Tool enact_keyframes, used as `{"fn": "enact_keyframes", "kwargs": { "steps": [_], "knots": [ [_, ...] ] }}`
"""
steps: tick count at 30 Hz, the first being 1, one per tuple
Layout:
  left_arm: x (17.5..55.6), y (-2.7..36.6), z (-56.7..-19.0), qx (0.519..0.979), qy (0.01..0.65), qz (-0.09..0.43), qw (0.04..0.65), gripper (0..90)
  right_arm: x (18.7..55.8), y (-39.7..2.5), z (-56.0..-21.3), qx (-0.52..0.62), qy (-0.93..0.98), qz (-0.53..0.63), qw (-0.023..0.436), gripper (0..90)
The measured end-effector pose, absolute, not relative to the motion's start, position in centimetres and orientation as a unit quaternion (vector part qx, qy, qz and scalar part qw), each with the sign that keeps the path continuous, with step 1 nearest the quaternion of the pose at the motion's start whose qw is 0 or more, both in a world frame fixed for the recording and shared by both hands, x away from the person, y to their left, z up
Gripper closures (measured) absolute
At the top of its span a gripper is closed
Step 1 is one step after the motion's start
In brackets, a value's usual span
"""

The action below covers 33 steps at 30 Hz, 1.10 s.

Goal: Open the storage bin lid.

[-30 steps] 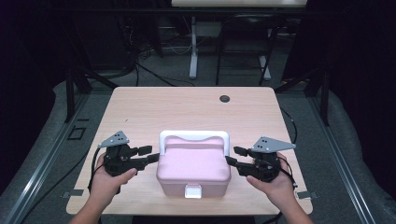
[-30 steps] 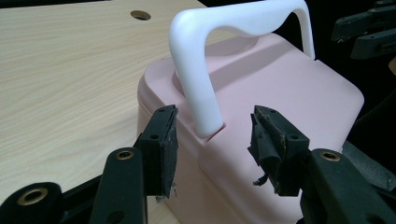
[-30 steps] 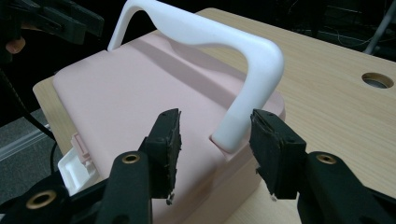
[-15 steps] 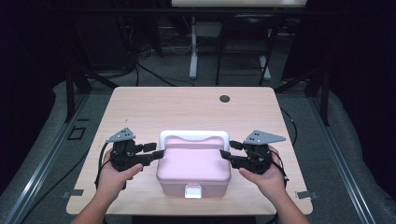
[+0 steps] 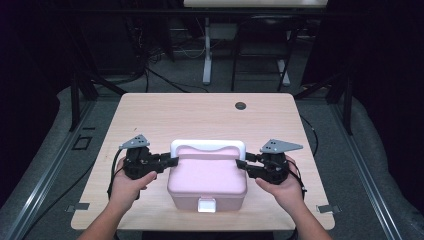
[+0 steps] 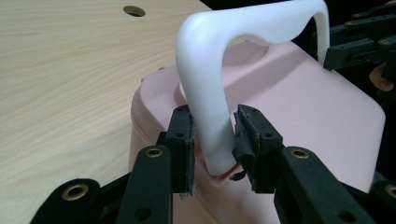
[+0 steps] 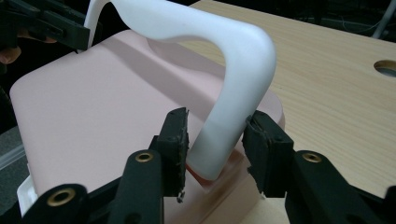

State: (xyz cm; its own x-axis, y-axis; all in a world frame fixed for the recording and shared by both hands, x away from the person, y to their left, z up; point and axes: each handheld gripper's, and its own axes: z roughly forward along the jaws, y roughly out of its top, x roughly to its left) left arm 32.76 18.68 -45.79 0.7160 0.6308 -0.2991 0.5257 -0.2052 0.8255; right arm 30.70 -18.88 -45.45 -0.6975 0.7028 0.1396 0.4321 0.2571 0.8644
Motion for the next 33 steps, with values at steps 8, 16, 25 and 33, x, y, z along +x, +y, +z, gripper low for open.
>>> {"fn": "enact_keyframes", "kwargs": {
  "steps": [8, 16, 25, 33],
  "knots": [
    [32.07, 18.62, -45.69, 0.777, 0.364, 0.063, 0.509, 73.5, 30.30, -18.89, -45.51, 0.350, 0.781, 0.497, 0.141, 70.8],
    [32.02, 18.57, -45.52, 0.782, 0.360, 0.066, 0.504, 73.9, 30.44, -19.03, -45.47, 0.349, 0.783, 0.498, 0.130, 72.0],
    [31.83, 18.43, -45.41, 0.784, 0.358, 0.075, 0.501, 74.0, 30.22, -19.03, -45.47, 0.348, 0.782, 0.499, 0.133, 73.1],
    [31.79, 18.36, -45.15, 0.792, 0.355, 0.079, 0.491, 74.0, 30.11, -19.05, -45.44, 0.352, 0.780, 0.501, 0.131, 74.0]
  ]
}}
